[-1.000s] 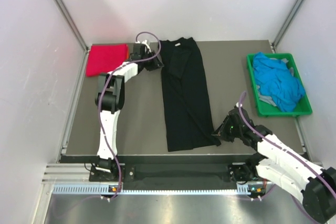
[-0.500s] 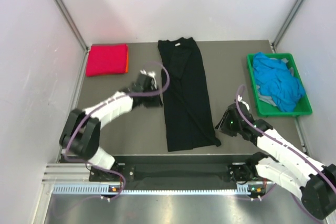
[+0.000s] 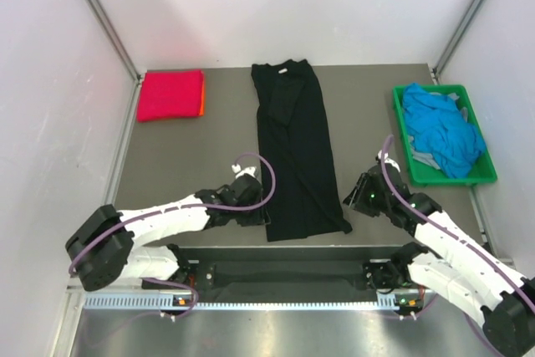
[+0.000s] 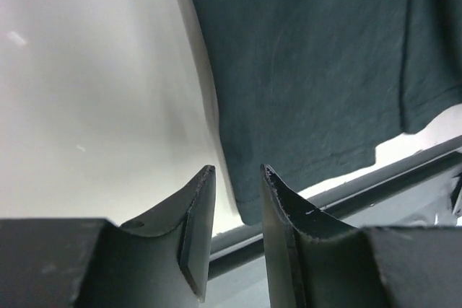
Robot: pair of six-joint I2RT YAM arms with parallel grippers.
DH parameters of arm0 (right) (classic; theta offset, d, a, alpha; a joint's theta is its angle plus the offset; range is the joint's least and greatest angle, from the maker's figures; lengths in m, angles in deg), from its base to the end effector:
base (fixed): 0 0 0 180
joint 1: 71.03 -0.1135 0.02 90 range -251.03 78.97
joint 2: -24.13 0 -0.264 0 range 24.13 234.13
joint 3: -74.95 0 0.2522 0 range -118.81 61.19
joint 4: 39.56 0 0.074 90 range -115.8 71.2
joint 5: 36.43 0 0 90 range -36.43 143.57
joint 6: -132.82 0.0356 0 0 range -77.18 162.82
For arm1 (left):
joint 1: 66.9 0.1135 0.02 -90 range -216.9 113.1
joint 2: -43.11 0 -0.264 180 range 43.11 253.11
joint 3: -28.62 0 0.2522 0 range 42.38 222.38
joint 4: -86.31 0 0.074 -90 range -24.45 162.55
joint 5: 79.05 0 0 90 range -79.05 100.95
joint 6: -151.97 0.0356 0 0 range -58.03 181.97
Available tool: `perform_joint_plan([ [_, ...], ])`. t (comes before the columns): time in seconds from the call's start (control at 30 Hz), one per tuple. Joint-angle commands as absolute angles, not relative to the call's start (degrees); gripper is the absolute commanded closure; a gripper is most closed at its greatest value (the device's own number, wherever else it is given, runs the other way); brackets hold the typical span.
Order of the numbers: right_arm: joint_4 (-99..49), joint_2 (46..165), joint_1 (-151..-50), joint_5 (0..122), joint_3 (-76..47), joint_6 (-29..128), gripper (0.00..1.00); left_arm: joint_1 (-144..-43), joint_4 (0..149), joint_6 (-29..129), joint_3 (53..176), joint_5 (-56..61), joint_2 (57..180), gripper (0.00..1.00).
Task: Fold and stack the t-shirts
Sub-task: Fold the tshirt
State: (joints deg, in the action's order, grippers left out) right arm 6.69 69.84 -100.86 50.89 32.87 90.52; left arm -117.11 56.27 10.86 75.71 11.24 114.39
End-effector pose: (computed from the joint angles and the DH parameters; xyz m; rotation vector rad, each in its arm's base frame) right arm 0.1378 0.0771 0.2027 0.4121 2.4826 0.5295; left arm 0.1469 -0.1761 0.1713 -0.0231 2.6651 -0.6609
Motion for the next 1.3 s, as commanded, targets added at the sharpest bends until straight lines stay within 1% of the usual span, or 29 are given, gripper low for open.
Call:
perform_joint_plan([
  [0.0,7.33,66.85,-101.18,50.93,31.66,90.01,0.67,-120.85,60.42,4.85,74.82,15.43,116.39,0.64],
  [0.17,8.47,65.09,-101.18,50.58,32.10,90.28,0.67,-124.55,61.03,3.09,75.34,17.54,120.71,0.65],
  [0.23,8.74,64.82,-101.18,50.58,32.19,90.28,0.67,-125.08,61.73,2.56,75.61,17.37,123.08,0.68],
  [0.27,9.00,64.82,-101.18,50.49,32.10,90.28,0.66,-125.60,61.91,2.47,75.87,17.19,123.78,0.77],
  [0.33,9.44,64.73,-101.18,50.41,31.66,90.19,0.66,-126.13,61.13,2.12,76.48,17.19,124.76,0.88],
  [0.37,9.53,64.82,-101.09,50.32,31.40,89.93,0.66,-126.74,60.16,2.03,77.18,17.10,124.67,1.00],
  [0.47,10.58,65.35,-101.09,50.67,29.82,89.14,0.65,-128.24,55.69,1.16,78.24,18.07,122.04,1.00],
  [0.57,10.94,66.84,-101.18,53.12,28.41,87.82,0.62,-129.21,51.21,0.10,77.55,19.74,116.07,1.00],
  [0.7,11.37,69.04,-101.18,56.29,28.32,85.45,0.62,-129.21,47.08,-0.26,75.44,20.62,106.94,1.00],
  [0.8,11.37,68.78,-101.18,56.73,29.20,84.92,0.61,-129.21,43.21,-0.35,74.47,21.41,104.11,1.00],
  [0.93,9.45,69.48,-101.18,58.40,31.30,85.09,0.60,-129.21,43.09,-0.43,72.63,21.59,102.87,1.00],
  [1.1,7.51,71.15,-101.62,60.86,34.03,85.88,0.60,-129.21,45.04,-0.43,71.57,19.91,105.77,0.99],
  [1.27,7.86,71.24,-102.15,59.81,35.78,85.88,0.60,-129.21,41.35,-0.69,71.83,22.02,106.83,1.00],
])
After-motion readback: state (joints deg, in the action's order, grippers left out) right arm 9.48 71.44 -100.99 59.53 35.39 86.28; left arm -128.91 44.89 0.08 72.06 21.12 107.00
